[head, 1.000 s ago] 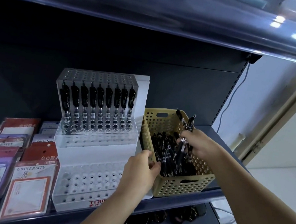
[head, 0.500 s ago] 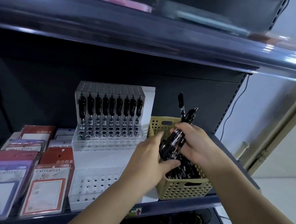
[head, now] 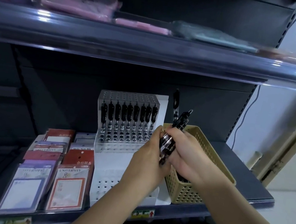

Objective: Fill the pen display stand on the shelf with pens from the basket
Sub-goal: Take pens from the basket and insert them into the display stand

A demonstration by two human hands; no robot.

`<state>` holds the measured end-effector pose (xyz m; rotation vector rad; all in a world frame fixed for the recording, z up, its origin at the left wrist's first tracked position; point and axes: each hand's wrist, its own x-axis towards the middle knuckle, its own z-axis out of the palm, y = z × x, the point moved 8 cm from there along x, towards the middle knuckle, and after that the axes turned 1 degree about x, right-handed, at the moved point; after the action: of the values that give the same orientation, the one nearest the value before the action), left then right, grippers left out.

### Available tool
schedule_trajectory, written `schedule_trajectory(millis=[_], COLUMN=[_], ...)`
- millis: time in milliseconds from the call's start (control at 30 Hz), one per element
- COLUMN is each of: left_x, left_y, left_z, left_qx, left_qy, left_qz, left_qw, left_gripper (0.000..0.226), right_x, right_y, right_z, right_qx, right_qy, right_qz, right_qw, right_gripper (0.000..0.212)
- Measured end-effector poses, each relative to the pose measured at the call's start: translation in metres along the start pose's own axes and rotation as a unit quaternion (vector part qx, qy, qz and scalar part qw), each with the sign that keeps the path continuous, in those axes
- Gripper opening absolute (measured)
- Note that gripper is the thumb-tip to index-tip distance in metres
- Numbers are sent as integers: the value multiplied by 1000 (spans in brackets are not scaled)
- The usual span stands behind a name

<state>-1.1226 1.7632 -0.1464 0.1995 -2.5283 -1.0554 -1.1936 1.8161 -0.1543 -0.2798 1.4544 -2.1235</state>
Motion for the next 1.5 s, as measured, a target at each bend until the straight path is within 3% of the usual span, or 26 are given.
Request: schedule_trajectory(millis=[167,333,433,567,667,767,933,1033,1233,1433,1500], left_x=[-18,-32,-39,-47,-50,-50,-56,-61,-66,-69,-71], left_y=[-26,-45,-53,-69,-86,-98,-109,-110,-115,-124,-128], left_z=[-2,-12,-21,-36,-57,-75,-91,-95,-99,-104,-109], left_qx=[10,8,-2,-22,-99,-199,-278,-315,-365,-382,-353], left_qy=[-50,-43,-27,24,97,143,191,198,202,208,218], left_qz=[-59,-84,-100,-117,-144,-175,-217,-216,-201,-210,-205], left_qw=[997,996,995,993,980,954,916,903,887,876,887], left_gripper=[74,65,54,19,6,14,35,29,2,7,9], right_x=[-5,-8,-6,-4,-5,-8,-22,-29,-33,-29,-24], right_y=[30,40,44,54,55,67,79,86,97,96,86], right_z=[17,36,43,47,49,57,84,94,108,115,112], right_qx=[-21,-74,-155,-208,-216,-251,-260,-280,-366,-424,-420], right_qy=[-4,2,22,37,24,-32,-141,-191,-219,-226,-189], right_qz=[19,7,-17,-5,-1,8,10,22,8,5,-10], right_qw=[1000,997,988,977,976,967,955,941,904,877,888], right_gripper=[28,9,29,59,50,40,34,34,28,20,22])
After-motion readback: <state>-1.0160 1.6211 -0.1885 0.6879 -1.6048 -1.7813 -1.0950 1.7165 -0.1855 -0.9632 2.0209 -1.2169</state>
